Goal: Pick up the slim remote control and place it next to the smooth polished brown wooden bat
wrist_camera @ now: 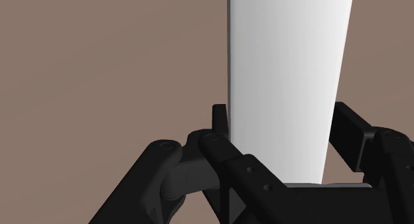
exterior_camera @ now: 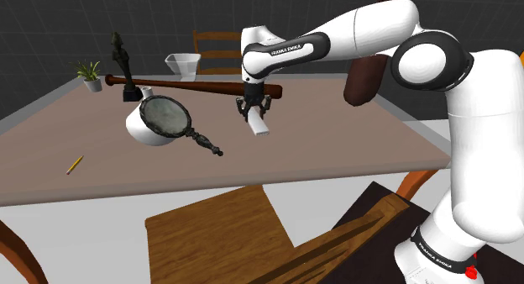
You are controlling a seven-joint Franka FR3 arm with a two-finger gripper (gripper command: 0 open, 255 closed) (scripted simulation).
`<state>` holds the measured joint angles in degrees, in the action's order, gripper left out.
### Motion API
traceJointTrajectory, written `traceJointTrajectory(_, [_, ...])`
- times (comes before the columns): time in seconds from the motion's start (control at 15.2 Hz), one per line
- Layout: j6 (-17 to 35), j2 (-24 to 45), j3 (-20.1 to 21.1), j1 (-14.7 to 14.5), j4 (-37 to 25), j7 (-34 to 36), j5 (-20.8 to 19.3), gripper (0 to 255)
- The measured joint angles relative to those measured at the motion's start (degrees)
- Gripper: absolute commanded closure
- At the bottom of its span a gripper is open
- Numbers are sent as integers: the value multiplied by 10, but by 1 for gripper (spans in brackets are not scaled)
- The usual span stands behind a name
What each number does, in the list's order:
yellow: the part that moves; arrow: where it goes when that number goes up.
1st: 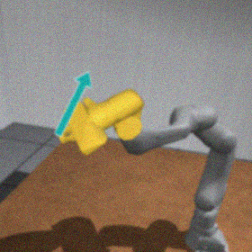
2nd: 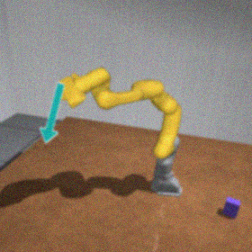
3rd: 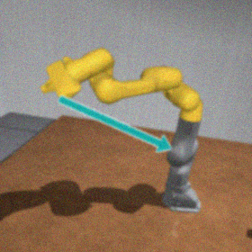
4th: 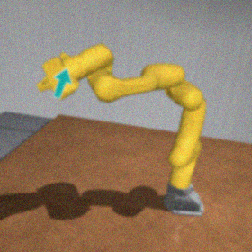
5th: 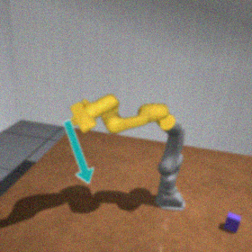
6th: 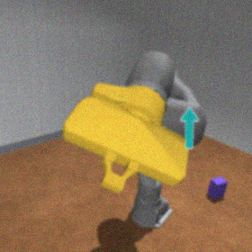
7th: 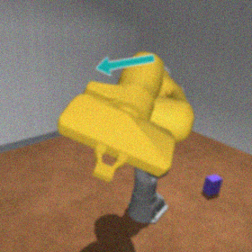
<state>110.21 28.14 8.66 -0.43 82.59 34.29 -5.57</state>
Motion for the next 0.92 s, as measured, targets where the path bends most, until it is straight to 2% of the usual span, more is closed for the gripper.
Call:
traceJointTrajectory(0.07, [0,0,0,0,0,0,0,255])
traceJointTrajectory(0.13, [0,0,0,0,0,0,0,0])
traceJointTrajectory(0.53, [0,0,0,0,0,0,0,0])
traceJointTrajectory(0.92, [-62,-10,2,-2,-53,-2,2,0])
